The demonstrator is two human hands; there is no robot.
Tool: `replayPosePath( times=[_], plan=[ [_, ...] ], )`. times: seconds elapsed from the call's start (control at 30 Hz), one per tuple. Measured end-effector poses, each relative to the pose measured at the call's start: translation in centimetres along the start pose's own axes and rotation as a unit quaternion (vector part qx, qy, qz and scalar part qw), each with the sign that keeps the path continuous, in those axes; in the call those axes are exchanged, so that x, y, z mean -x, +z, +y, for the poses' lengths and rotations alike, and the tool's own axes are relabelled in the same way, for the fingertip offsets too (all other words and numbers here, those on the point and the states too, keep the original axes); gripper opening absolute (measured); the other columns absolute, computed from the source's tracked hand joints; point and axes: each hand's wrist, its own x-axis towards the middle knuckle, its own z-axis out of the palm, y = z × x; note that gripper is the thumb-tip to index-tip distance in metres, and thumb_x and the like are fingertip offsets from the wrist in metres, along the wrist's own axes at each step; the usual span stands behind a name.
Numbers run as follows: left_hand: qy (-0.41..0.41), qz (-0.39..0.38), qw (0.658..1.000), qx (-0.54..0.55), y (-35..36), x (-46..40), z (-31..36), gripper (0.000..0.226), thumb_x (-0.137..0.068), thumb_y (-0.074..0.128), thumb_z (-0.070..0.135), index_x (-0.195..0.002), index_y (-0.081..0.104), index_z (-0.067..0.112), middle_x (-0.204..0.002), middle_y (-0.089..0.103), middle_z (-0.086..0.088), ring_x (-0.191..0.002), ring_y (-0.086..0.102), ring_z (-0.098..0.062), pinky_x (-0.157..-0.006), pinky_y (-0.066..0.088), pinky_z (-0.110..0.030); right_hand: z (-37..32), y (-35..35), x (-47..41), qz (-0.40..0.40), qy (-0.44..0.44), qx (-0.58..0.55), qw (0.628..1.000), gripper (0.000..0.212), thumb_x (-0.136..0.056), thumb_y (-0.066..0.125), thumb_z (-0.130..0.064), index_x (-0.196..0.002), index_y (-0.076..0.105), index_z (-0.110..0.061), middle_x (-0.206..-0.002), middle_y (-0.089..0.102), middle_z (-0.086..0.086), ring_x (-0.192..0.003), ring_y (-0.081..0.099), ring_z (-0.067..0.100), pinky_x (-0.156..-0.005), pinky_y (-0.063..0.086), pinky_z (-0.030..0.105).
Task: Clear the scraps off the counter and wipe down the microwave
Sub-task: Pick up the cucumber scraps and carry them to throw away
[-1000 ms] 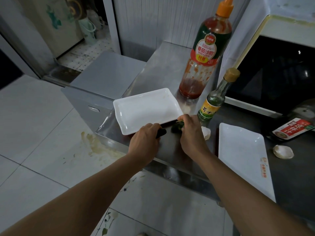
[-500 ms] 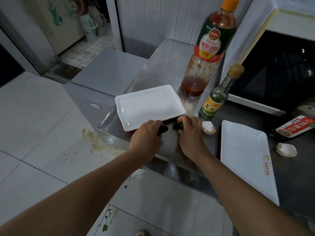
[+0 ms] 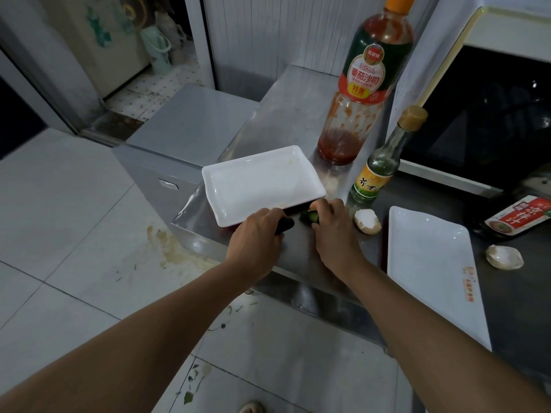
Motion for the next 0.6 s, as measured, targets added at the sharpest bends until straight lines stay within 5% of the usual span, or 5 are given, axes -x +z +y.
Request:
replayPosePath(
  times=[0.4, 0.6],
  plan=[
    [0.012, -0.004, 1.0, 0.009, -0.6, 0.2, 1.2, 0.023, -0.093, 0.05, 0.009, -0.114, 0.059, 0.012, -0.111, 0.06, -0.006, -0.097, 0.057, -0.02, -0.083, 0.047, -0.029, -0.1, -5.0, 1.7, 0.013, 0.082, -0.159, 0.984, 0.031, -0.094, 0.051, -0.012, -0.125, 0.045, -0.012, -0.127, 0.048, 0.011, -0.112, 0.049, 0.025, -0.086, 0.039, 0.031],
    [0.014, -0.046, 0.999, -0.012, -0.1, -0.4, 2.4, 0.025, -0.094, 0.048, 0.01, -0.118, 0.055, 0.012, -0.118, 0.055, -0.009, -0.108, 0.055, -0.027, -0.093, 0.045, -0.039, 1.6, -7.2, 2.5, 0.013, 0.119, -0.186, 0.975, 0.03, -0.094, 0.051, -0.013, -0.124, 0.047, -0.014, -0.125, 0.054, 0.01, -0.111, 0.051, 0.025, -0.084, 0.035, 0.025]
  ],
)
